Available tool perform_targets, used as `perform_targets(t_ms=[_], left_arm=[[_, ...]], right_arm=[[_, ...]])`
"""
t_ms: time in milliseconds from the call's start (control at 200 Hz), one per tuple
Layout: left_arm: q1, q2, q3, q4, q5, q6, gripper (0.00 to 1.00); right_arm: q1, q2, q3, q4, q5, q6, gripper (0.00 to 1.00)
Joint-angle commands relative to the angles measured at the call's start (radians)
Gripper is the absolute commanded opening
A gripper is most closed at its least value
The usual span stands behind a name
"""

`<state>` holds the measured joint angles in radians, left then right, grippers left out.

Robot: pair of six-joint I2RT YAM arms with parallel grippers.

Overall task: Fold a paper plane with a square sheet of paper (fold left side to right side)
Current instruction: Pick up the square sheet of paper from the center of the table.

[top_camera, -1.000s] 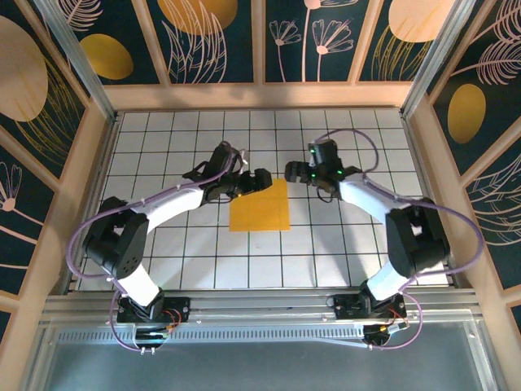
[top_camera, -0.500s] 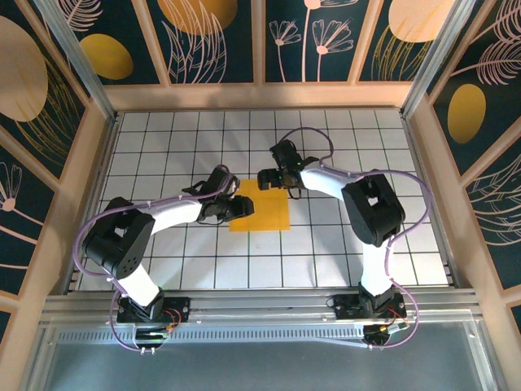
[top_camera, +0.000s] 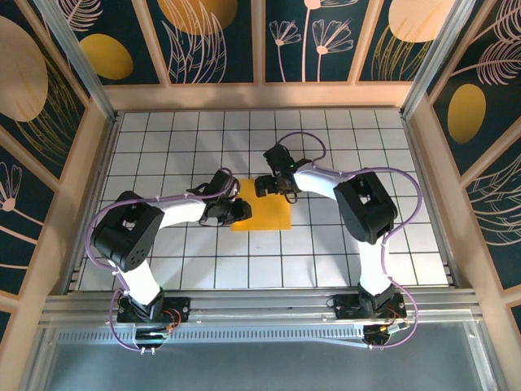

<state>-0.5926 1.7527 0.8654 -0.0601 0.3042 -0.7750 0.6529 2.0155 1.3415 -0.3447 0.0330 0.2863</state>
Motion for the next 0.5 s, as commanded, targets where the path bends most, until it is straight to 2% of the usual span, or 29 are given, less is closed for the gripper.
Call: perform_targets(t_ms=[0,180,260,495], left_arm=[[0.004,0.034,-0.019,-0.008,-0.02,-0.009,0.27],[0.004,0.027,-0.022,0.014,-0.01,-0.018,0.27],[0.004,0.021,-0.025,0.027,-0.004,-0.024,0.27],[0.004,0.003,-0.046,0.079,0.016,-0.061,0.27]], right_arm=[[0.028,0.03,0.034,-0.073,-0.012,-0.005,0.93],[0.066,0.025,0.064,-0.132,-0.005,-0.007,0.9],[0.074,0.026,0.072,-0.149,-0.008,-0.007,0.86],[0.074,0.043,0.101,-0.192,-0.012,-0.004,0.6]])
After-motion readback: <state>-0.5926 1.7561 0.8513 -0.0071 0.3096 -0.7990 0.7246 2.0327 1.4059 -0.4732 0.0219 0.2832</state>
